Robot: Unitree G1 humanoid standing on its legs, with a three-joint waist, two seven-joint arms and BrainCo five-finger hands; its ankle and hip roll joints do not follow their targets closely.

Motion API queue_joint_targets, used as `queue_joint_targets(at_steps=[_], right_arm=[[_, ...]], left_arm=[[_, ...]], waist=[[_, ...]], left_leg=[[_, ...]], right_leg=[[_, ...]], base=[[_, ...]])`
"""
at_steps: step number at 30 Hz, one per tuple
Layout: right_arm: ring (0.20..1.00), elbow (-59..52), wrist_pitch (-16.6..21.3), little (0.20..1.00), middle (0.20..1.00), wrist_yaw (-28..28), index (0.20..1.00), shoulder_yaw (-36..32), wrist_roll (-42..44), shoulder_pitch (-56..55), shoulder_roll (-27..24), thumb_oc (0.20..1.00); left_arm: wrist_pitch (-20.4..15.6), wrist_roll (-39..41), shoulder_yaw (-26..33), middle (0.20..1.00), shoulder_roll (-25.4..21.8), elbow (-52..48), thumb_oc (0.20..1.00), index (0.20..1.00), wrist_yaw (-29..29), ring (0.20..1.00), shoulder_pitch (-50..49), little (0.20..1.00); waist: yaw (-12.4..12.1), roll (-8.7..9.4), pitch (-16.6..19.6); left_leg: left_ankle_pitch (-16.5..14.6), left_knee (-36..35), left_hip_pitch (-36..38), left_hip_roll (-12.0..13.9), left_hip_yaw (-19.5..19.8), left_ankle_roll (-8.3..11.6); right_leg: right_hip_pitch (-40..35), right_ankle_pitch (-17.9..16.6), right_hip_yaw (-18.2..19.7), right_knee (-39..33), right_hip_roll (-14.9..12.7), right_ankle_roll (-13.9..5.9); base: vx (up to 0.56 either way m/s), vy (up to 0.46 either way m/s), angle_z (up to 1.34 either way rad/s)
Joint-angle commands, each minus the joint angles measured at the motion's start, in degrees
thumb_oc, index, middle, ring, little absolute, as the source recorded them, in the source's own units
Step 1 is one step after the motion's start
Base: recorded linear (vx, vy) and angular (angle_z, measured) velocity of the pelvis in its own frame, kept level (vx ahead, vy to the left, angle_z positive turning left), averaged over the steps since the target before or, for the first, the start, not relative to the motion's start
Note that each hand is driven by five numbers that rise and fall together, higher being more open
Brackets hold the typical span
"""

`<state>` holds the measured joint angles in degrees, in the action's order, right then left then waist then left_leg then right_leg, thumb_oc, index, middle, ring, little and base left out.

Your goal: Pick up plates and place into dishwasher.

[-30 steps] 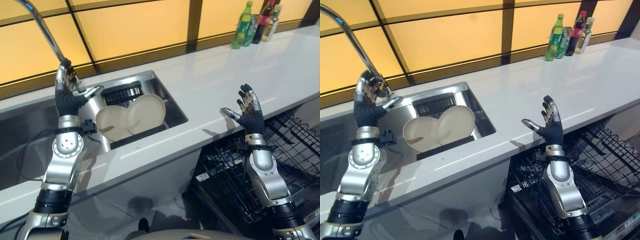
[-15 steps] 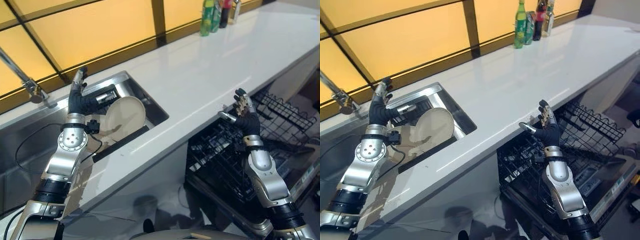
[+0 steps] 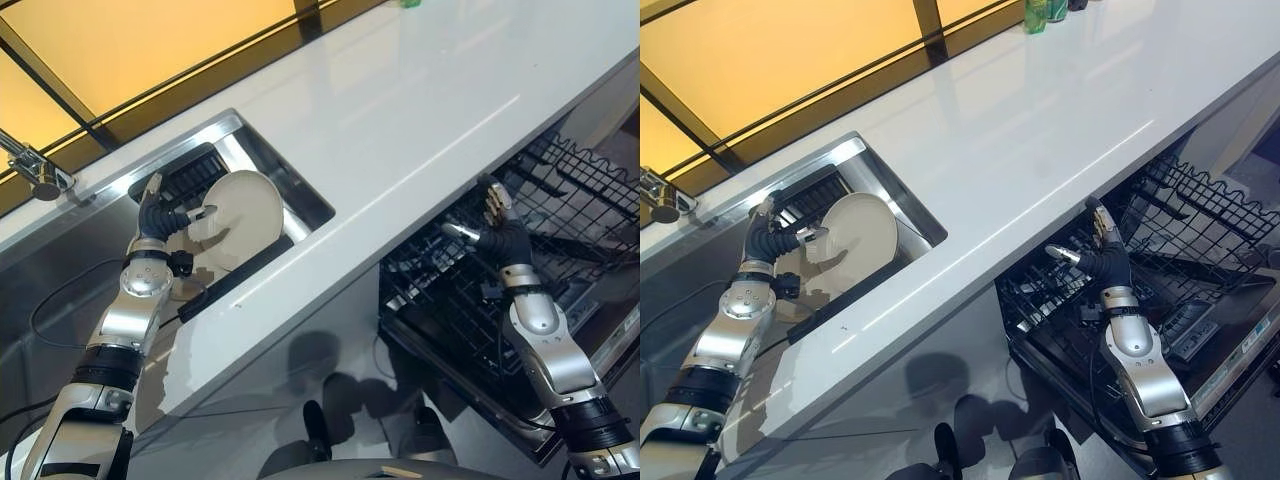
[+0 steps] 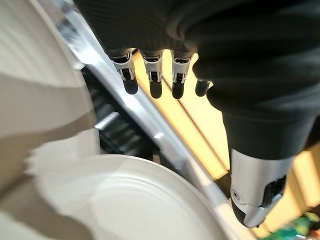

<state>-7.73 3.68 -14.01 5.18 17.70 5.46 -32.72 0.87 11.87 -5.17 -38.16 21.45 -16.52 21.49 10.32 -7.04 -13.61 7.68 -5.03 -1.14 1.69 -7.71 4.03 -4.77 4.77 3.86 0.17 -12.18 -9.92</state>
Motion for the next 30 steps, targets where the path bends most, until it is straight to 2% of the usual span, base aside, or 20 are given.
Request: queue_joint_targets(at_steps=[1, 7, 19, 25, 30], right_arm=[[1.000, -2.7, 1.6, 1.000, 1.000, 0.7, 1.000, -0.9, 2.1, 5.8, -3.9, 1.000], [1.000, -2.7, 1.2, 1.000, 1.000, 0.9, 1.000, -1.2, 2.0, 6.5, -4.9, 1.000], [1.000, -2.3, 0.7, 1.000, 1.000, 2.4, 1.000, -1.4, 1.8, 7.1, -6.7, 1.000], [1.000, -2.5, -0.2, 1.000, 1.000, 3.1, 1.000, -1.6, 1.7, 7.6, -8.1, 1.000], [1.000, -2.5, -0.7, 1.000, 1.000, 3.2, 1.000, -1.8, 1.6, 8.3, -8.9, 1.000]], left_arm=[[-1.5, -3.2, 0.1, 1.000, -4.9, 4.2, 1.000, 1.000, 1.4, 1.000, 7.1, 1.000], [-2.7, 1.3, -0.9, 1.000, -5.9, 4.6, 1.000, 1.000, 8.0, 1.000, 8.2, 1.000], [-5.9, 4.1, -2.3, 1.000, -5.6, 5.6, 1.000, 1.000, 15.4, 1.000, 9.3, 1.000], [-5.4, 4.5, -3.0, 1.000, -5.4, 7.0, 1.000, 1.000, 14.6, 1.000, 9.9, 1.000], [-4.1, 1.3, -3.2, 1.000, -5.3, 10.2, 1.000, 1.000, 12.3, 1.000, 10.7, 1.000]], waist=[[0.2, -0.41, 0.7], [0.6, -1.21, -0.7], [1.9, -3.21, -1.8], [2.7, -4.27, -2.5], [3.2, -4.65, -3.3]], left_leg=[[-9.2, 5.7, 1.3, -2.1, 0.4, -0.80], [-9.0, 5.3, 1.0, -2.4, 0.4, -0.93], [-8.6, 5.0, 1.1, -3.2, -0.5, -0.92], [-8.4, 4.6, 1.1, -3.7, -1.0, -0.92], [-8.3, 4.8, 0.7, -3.8, -1.4, -0.76]], right_leg=[[11.1, -3.3, -0.3, 7.4, -0.6, -0.28], [11.5, -3.3, 0.0, 7.4, -0.7, -0.20], [12.3, -3.4, 0.9, 7.7, -1.4, -0.08], [12.7, -3.5, 1.6, 7.7, -1.8, -0.08], [13.3, -3.7, 2.0, 8.0, -2.1, 0.06]], base=[[0.00, 0.101, 0.02], [0.00, 0.071, 0.01], [0.02, 0.075, 0.00], [0.02, 0.093, -0.01], [0.01, 0.064, -0.01]])
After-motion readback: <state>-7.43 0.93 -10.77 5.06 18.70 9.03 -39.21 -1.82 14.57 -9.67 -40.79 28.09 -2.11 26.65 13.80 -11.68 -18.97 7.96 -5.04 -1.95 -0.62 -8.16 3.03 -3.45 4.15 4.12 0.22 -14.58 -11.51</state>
